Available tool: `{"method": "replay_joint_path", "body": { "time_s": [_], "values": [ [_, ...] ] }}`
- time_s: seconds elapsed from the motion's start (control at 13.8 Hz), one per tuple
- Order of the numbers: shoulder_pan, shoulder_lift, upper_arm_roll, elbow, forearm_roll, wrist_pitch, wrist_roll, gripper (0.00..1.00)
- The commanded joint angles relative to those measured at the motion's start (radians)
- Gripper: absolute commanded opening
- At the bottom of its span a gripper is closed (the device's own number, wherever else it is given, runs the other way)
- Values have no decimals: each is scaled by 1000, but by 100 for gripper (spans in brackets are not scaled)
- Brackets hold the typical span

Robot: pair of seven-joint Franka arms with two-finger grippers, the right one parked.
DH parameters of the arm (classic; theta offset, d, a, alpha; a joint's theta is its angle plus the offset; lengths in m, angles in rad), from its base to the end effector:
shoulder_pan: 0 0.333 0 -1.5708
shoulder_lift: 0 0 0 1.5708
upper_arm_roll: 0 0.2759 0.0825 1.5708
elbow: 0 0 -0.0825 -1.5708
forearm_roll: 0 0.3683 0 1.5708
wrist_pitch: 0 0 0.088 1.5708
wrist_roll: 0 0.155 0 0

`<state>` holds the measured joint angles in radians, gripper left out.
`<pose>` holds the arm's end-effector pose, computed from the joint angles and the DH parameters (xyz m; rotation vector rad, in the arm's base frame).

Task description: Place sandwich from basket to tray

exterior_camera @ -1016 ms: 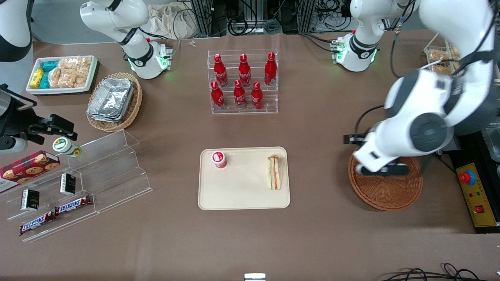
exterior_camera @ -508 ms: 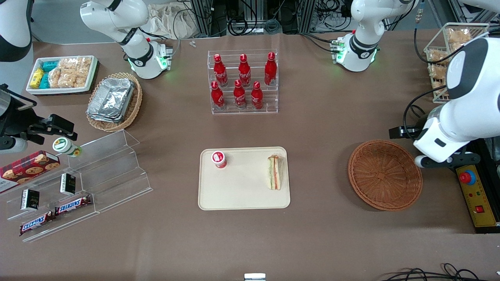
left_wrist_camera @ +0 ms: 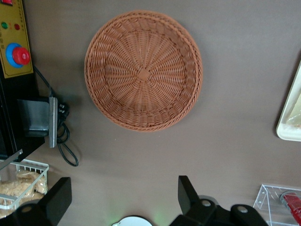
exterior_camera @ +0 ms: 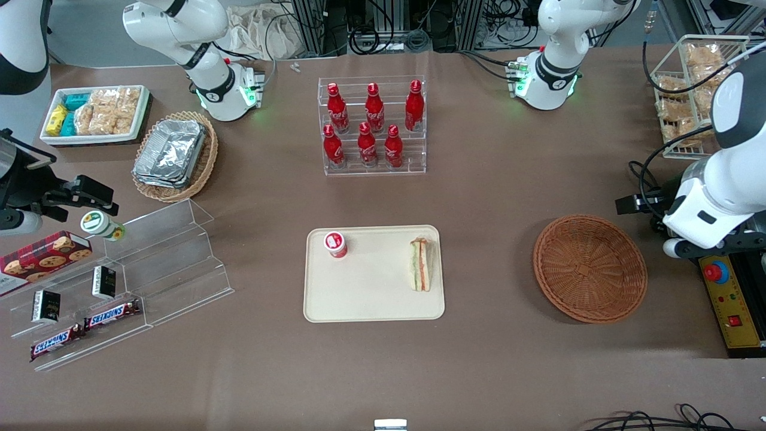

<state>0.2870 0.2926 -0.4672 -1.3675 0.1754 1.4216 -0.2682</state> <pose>0.5779 -0.0477 0.4662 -3.0345 -0.1512 0.2948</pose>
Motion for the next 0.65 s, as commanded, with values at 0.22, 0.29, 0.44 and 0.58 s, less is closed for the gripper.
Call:
{"method": "replay_joint_path", "body": {
  "time_s": [0.22,0.29,0.44,0.58],
  "values": [
    [14,-23,54,10,-17,7,141,100],
    [-68,-35,158,10,-55,7,147,100],
    [-233,-43,380,8,-131,16,152,100],
    [-261,-52,424,8,-154,23,152,100]
  ]
}}
